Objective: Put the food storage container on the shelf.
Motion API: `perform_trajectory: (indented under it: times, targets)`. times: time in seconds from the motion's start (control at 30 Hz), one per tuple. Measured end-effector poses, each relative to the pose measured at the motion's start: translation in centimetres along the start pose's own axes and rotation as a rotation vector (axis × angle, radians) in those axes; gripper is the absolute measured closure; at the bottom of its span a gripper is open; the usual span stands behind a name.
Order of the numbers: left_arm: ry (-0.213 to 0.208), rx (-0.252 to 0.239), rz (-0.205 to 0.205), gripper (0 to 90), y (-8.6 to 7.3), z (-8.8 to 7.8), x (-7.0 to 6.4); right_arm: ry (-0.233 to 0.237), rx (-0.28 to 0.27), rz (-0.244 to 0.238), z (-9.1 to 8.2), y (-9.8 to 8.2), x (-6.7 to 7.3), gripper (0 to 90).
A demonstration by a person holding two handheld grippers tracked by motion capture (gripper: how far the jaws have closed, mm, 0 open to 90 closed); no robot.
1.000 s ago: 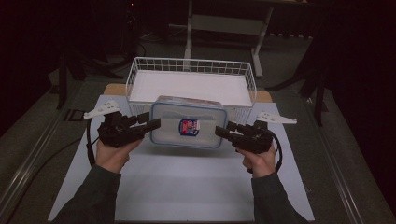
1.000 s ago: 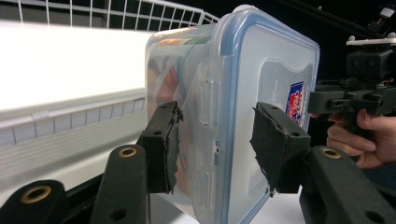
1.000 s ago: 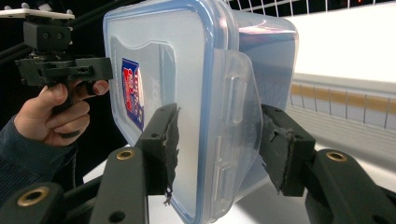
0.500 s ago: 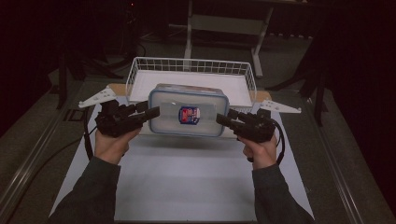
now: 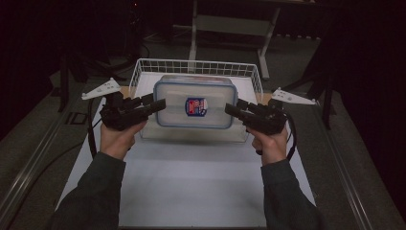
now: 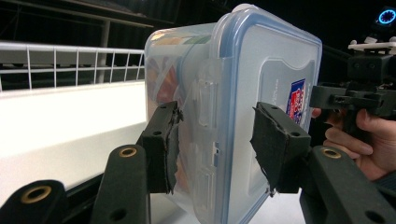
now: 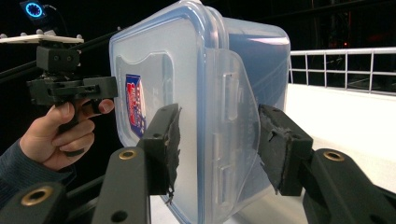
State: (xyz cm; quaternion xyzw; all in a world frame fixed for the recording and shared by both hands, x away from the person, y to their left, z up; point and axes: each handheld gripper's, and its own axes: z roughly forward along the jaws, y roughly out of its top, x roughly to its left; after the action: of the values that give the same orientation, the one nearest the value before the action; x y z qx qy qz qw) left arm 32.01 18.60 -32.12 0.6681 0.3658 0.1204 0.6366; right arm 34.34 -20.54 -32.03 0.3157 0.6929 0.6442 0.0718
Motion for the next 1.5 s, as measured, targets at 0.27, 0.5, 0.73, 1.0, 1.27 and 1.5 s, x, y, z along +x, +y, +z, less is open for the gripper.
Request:
perform_trajectory:
  times: [0.27,0.5,0.73,1.0,1.27,1.5]
  targets:
    - [0.009,-0.004,0.020,51.9,1.4,0.4,0.3,0.001,-0.005,-0.015,0.5,1.3,-0.5,50.4]
    - [0.007,0.000,0.021,51.8,2.0,0.8,0.9,-0.006,-0.001,-0.027,0.9,2.2,-0.8,50.3]
    - [0.006,0.019,0.002,51.8,2.4,1.6,1.9,-0.011,0.008,-0.005,1.6,2.6,-1.9,50.2]
    - [0.009,0.027,-0.036,51.8,2.5,2.7,2.9,-0.018,0.018,0.025,2.3,3.0,-3.0,49.9]
    - [0.010,0.034,-0.091,51.9,2.3,3.6,4.6,-0.030,0.020,0.089,3.6,2.8,-4.3,49.9]
    - [0.016,0.041,-0.131,51.8,1.7,4.5,5.6,-0.050,0.030,0.127,4.4,2.4,-5.3,49.1]
